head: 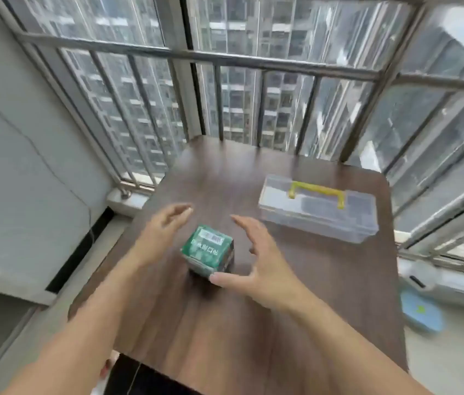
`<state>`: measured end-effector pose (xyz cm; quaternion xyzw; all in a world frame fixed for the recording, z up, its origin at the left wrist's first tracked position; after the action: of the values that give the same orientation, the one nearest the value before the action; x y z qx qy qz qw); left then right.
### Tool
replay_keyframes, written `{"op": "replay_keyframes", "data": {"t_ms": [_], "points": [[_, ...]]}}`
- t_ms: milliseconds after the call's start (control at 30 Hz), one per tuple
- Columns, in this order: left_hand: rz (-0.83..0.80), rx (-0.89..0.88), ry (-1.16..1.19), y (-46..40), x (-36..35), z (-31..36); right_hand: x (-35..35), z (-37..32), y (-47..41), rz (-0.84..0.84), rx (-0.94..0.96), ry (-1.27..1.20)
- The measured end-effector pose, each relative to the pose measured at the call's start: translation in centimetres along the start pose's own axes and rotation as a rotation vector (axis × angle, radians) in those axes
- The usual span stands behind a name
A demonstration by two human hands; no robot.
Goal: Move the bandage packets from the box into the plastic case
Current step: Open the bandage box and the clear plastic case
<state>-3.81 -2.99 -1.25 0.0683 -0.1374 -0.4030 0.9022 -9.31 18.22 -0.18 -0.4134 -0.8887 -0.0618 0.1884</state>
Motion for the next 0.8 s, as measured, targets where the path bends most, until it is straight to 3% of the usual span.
{"op": "replay_keyframes", "data": {"t_ms": [100,233,333,500,600,667,800], "points": [[-0.110,0.086,0.340,1.2,-3.4,-4.1,-3.3,2.6,0.0,0.002,0.110,0.059],[-0.212,-0.156,0.491,1.3,-6.5,-5.8,-2.6,6.5,0.0,0.203,0.081,-0.208],[-0.332,-0.410,0.216,3.4,-9.4,-5.9,0.4,8.1,1.6,0.319,0.032,-0.443],[-0.349,-0.791,-0.044,7.5,-10.8,-4.6,2.6,7.8,6.5,0.194,-0.025,-0.718],[-0.463,-0.953,-0.244,7.6,-11.0,-2.9,4.0,6.2,6.8,0.270,0.055,-0.440],[-0.510,-1.054,-0.465,6.8,-11.5,-2.1,4.6,5.0,6.3,0.235,0.102,-0.222],[-0.514,-1.016,-0.560,4.7,-12.0,-1.5,5.6,4.3,4.9,0.144,0.115,-0.040]]}}
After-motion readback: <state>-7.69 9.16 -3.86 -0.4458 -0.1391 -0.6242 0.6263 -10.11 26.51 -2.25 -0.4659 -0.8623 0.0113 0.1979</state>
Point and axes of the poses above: each hand's wrist, its own y-axis away from the middle knuckle, its own x-axis out of the back of the hand, z = x × y, the point moved 5 cm from there along -y, towards the middle knuckle, and after that the axes turned 5 degrees about z, right-handed, at the moved point
